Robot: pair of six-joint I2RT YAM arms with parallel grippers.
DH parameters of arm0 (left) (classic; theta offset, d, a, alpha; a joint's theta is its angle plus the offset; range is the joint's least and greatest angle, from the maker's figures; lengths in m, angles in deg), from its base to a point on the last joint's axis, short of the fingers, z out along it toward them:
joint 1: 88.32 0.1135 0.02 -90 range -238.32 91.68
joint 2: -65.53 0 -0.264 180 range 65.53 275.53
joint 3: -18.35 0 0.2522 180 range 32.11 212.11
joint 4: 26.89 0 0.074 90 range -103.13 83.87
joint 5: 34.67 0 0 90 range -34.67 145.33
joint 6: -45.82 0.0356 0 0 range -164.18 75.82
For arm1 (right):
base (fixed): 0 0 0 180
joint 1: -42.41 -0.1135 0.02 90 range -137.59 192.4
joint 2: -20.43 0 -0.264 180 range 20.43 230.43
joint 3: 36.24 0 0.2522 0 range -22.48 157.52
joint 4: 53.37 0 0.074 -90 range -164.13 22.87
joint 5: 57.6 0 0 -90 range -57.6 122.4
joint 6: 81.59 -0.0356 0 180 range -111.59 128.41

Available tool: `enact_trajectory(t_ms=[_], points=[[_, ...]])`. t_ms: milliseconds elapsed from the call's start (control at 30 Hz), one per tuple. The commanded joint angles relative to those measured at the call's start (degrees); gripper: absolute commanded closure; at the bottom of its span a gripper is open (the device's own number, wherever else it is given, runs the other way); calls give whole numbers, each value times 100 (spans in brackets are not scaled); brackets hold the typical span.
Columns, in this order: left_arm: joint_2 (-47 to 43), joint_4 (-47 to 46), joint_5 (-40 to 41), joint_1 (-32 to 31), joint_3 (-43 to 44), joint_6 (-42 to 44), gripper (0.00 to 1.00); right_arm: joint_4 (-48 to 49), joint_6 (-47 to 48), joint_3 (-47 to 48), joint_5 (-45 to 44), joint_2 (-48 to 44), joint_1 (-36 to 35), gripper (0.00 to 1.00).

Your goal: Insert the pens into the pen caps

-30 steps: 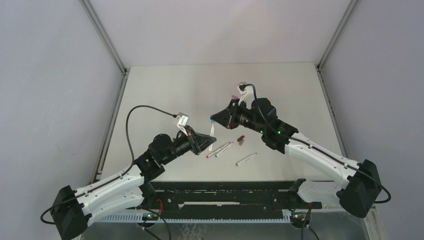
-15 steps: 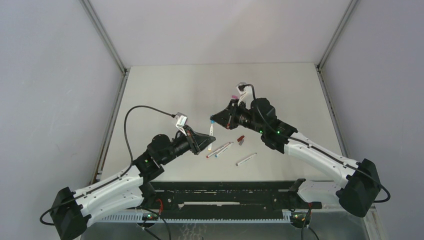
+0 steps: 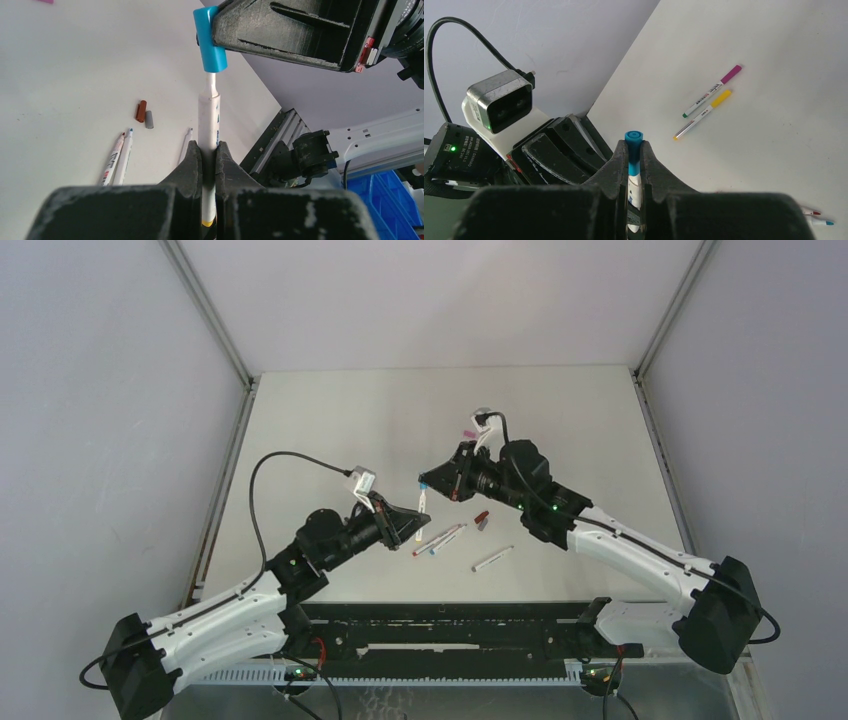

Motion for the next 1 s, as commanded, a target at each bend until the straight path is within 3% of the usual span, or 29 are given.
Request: enact_trajectory(t_ms=[0,733,967], points=[[-98,-339,409,15,584,192,100,110,-44,-186,84,-86,-180,100],[-157,-886,399,100,617,189,100,259,5,-568,-14,-309,-442,100],[-127,-1286,2,321,618,62,100,592,-93,-880,235,-486,-661,100]])
